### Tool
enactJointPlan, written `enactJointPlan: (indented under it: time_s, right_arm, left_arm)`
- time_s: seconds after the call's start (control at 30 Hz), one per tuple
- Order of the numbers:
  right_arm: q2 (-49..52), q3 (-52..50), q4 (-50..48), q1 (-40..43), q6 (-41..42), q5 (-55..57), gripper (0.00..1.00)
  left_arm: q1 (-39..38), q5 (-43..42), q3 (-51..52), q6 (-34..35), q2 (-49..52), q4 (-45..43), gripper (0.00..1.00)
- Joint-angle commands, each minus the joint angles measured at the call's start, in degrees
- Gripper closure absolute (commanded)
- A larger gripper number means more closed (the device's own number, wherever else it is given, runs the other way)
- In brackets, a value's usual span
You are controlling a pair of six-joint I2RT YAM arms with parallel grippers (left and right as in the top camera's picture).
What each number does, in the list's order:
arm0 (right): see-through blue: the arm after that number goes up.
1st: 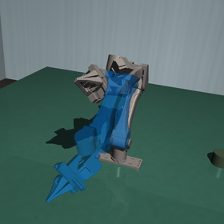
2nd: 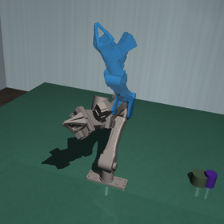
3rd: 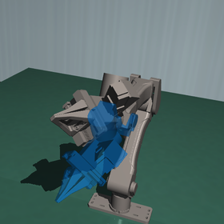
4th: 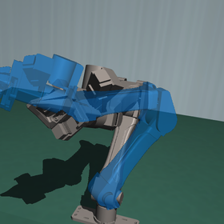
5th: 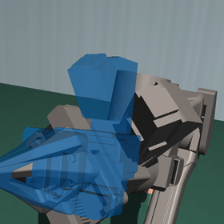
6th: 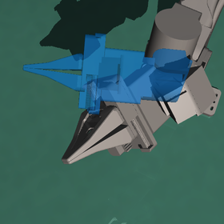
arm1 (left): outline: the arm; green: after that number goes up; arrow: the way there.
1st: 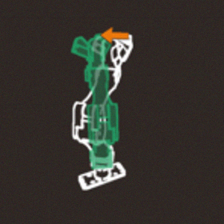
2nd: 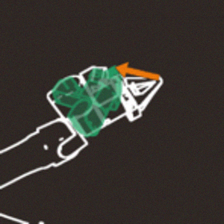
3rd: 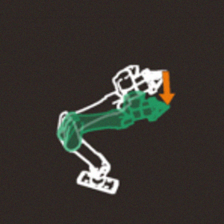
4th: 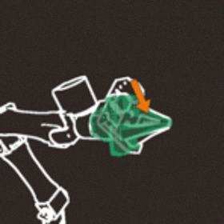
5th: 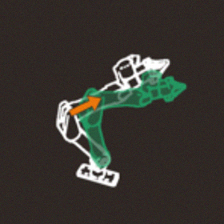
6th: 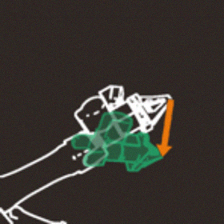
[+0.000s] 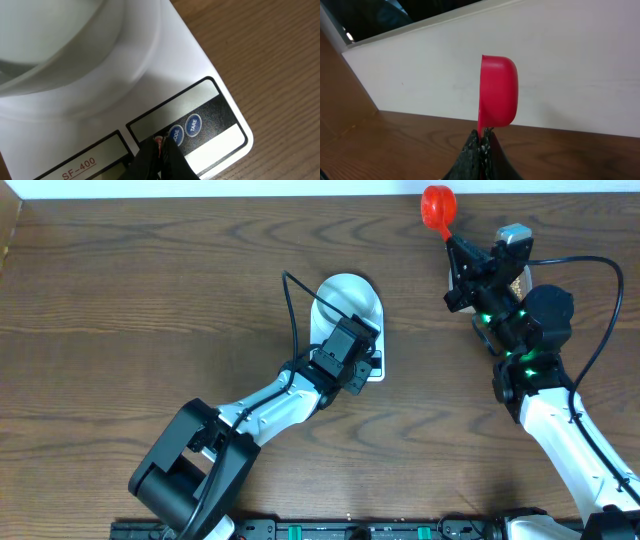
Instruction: Scoop item into bowl and weigh 50g on scale
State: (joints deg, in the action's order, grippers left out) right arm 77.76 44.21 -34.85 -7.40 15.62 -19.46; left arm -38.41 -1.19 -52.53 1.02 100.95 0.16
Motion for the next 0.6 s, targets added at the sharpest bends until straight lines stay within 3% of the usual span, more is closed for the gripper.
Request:
enactJointPlan:
  time_s: [0.0, 0.57]
  right_arm:
    - [0.28, 1.22, 0.17, 0.24, -1.14, 0.50, 0.99]
    - [0.31, 1.22, 0.63, 0.22, -1.14, 0.50, 0.99]
  left_arm:
    - [-0.02, 0.11, -1.60, -1.05, 0.94, 0.22, 0.92]
    - [-0.02, 0.09, -1.60, -1.25, 5.27, 0.59, 0.93]
